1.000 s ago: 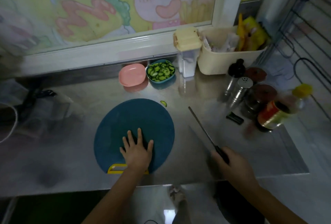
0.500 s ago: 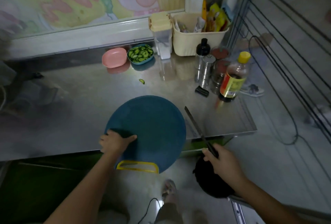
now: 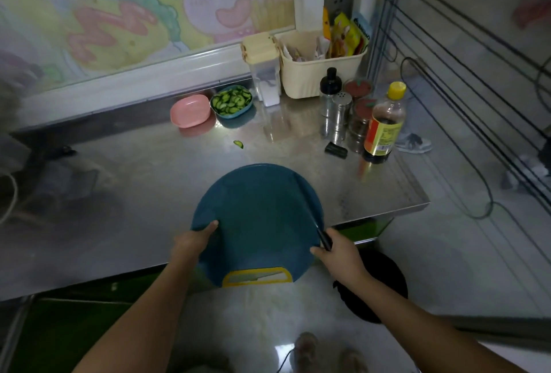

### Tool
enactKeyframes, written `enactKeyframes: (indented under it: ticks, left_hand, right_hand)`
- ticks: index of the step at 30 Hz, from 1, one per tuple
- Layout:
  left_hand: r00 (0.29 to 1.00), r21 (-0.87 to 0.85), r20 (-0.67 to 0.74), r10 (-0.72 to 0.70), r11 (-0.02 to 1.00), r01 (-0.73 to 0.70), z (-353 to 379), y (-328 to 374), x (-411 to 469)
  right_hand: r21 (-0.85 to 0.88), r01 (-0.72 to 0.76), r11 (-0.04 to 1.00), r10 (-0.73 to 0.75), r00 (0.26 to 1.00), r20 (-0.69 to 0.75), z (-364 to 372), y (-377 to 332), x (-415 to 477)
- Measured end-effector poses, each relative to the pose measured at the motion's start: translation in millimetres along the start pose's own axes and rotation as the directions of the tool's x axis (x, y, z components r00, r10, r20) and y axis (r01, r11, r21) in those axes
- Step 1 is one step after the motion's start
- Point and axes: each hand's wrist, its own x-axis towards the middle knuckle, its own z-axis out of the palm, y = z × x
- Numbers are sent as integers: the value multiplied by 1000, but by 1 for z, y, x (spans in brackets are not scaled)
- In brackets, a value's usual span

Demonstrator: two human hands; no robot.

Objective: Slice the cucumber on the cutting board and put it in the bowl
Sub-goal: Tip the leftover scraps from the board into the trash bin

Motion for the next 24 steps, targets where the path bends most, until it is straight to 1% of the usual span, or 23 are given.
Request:
enactKeyframes:
  ticks: [2, 3, 4, 5, 6, 7, 9, 12, 13, 15, 16, 17, 19, 23, 24]
  left_hand:
    - [999, -95, 20, 49, 994, -47, 1, 3, -11]
    - [997, -215, 28, 72, 975, -64, 2, 4, -14]
    - [994, -374, 70, 88, 926, -55, 0, 5, -16]
    - [982, -509, 148, 115, 860, -24, -1, 8, -21]
    - [957, -605, 245, 155, 796, 26, -2, 11, -24]
    - [927, -654, 317, 203, 754, 59, -2, 12, -28]
    - [876, -664, 387, 288, 746, 48, 0, 13, -42]
    - [853, -645, 399, 336, 764, 1, 0, 5, -63]
    - [853, -647, 395, 342, 762, -6, -1, 0, -70]
    - [856, -649, 380, 351, 760, -23, -3, -7, -83]
    - [855, -645, 377, 356, 764, -34, -2, -12, -91]
    - [852, -642, 377, 364, 766, -43, 1, -16, -100]
    - [851, -638, 368, 374, 768, -61, 13, -27, -120]
    - [868, -620, 352, 349, 782, -63, 50, -55, -163]
    - [876, -620, 345, 336, 783, -56, 59, -62, -171]
  right_hand:
    - [-26, 9, 1000, -11, 998, -68, -2, 5, 3]
    - [-11, 13, 1000, -14, 997, -78, -5, 7, 2]
    - [15, 9, 1000, -8, 997, -77, -7, 10, 0]
    - [48, 3, 999, 0, 998, -68, -10, 14, -2]
    - [79, 3, 997, 2, 998, -62, -13, 19, -5]
    - [98, 6, 995, 0, 998, -63, -16, 23, -10]
    - [107, 22, 994, -14, 997, -71, -20, 33, -24]
    - [101, 54, 993, -43, 994, -104, -27, 50, -50]
    - [57, 77, 995, -69, 988, -142, -30, 56, -58]
    - [-137, 110, 984, -137, 967, -214, -34, 70, -71]
    - [-223, 115, 968, -166, 960, -224, -37, 75, -80]
    - [-256, 117, 960, -176, 959, -220, -38, 83, -88]
    - [-256, 134, 957, -187, 963, -193, -41, 92, -108]
    - [-361, 263, 895, -339, 927, -164, -33, 121, -151]
    - [-385, 270, 882, -338, 934, -118, -28, 127, -162]
